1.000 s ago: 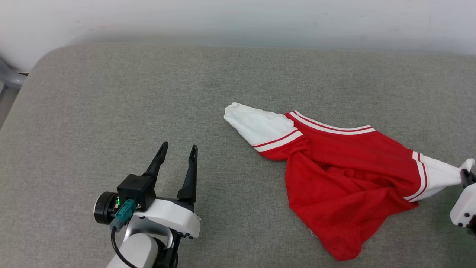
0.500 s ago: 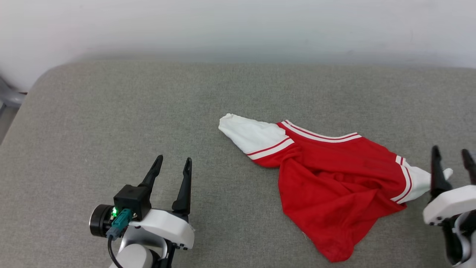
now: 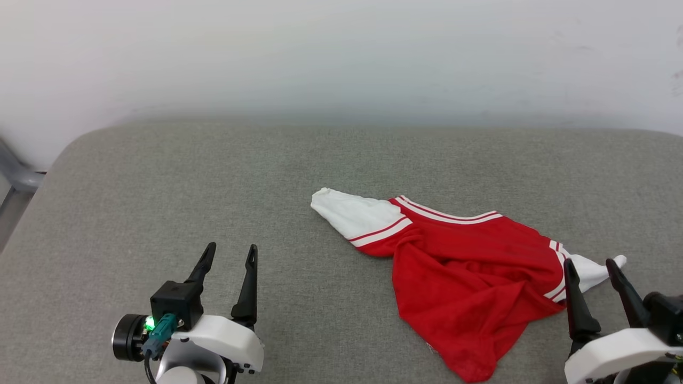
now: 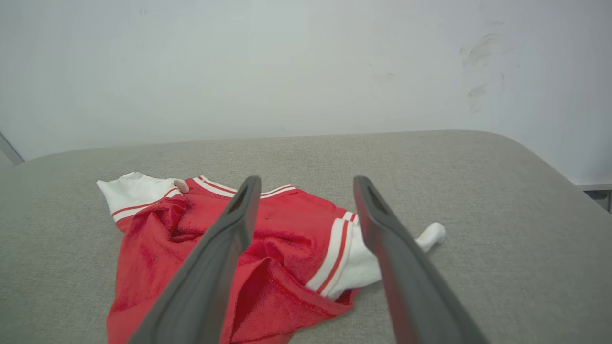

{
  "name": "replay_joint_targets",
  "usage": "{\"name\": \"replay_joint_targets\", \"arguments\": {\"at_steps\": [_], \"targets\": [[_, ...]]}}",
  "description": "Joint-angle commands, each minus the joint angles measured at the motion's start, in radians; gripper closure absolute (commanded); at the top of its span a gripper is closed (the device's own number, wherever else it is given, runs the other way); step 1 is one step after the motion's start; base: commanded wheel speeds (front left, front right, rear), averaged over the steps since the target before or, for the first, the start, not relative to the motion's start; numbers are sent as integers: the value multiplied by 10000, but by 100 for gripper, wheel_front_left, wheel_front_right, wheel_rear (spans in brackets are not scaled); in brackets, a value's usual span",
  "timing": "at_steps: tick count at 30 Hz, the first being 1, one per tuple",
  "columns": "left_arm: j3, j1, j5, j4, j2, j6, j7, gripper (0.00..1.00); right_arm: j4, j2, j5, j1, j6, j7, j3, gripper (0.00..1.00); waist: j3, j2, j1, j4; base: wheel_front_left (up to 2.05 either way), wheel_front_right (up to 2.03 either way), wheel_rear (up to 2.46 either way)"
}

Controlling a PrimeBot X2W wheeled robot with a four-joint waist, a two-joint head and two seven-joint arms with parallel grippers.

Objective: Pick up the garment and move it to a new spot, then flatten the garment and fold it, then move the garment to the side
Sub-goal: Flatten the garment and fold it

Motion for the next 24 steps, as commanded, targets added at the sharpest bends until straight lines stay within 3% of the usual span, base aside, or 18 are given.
{"name": "replay_joint_targets", "arguments": {"at_steps": [1,6,12,24], "targets": [[13,59,-13,-65,50,57,33,0,-287,54,93,258,-7,167,33,0,-55,0,1,-63,0,0,0],[-41,-269,-21,-168,224,-49,341,0,-1195,108,244,765,-7,684,192,0,-8,0,1,-313,0,0,0],[-184,-1625,-303,36,400,-659,1529,0,-1714,111,339,664,-7,1010,407,0,481,0,1,-796,0,0,0],[-411,-5251,-1649,2037,906,-2272,5695,0,-1382,112,654,-312,-7,720,753,0,2114,0,1,-2044,0,0,0]]}}
